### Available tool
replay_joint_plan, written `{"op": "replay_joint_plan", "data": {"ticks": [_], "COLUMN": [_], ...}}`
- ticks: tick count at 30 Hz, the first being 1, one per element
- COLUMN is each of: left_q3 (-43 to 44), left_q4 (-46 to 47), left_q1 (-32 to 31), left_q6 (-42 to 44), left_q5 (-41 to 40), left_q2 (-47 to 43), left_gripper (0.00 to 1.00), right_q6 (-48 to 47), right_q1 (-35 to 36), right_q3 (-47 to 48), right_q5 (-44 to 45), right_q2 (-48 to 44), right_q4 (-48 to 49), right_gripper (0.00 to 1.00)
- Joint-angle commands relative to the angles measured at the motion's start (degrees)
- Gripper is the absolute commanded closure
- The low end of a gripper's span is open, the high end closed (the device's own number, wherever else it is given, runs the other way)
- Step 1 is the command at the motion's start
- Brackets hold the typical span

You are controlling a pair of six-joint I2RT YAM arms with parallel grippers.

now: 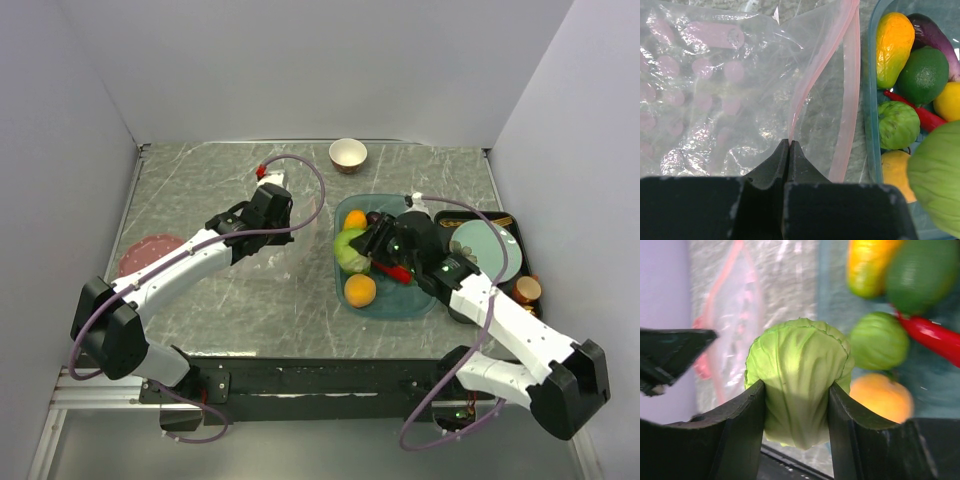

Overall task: Place the food in the zip-top bag and seal the zipper
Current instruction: Place the fake vegetable in the zipper food storage bag.

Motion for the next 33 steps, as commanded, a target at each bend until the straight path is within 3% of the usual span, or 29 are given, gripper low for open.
{"op": "replay_joint_plan", "data": {"ticks": [1, 13, 16, 18, 33], "left_q3": [0.74, -0.67, -1.19, -1.54, -2.16], "left_q4": [0.46, 1.08, 1.07, 1.42, 1.34], "left_q1": [0.15, 0.15, 0.15, 0.15, 0.15], "left_q6": [0.23, -1.53, -1.88, -2.06, -1.88], "left_q5": [1.39, 0.61, -0.45, -0.54, -0.28], "left_q2": [-1.57, -4.03, -4.73, -5.44, -6.23], "left_gripper": [0.99, 0.99, 0.99, 0.99, 0.99], "right_q6": [1.37, 2.42, 2.08, 1.81, 0.31], "right_q1": [-0.16, -0.16, -0.16, -0.16, -0.17], "right_q3": [3.68, 7.99, 8.87, 8.87, 14.67], "right_q5": [-7.37, -10.98, -11.69, -12.3, -11.87], "right_q2": [2.5, 11.2, 12.61, 13.14, 18.5], "right_q4": [12.54, 18.01, 17.84, 18.62, 19.5], "right_gripper": [0.7, 0.78, 0.87, 0.99, 1.0]}}
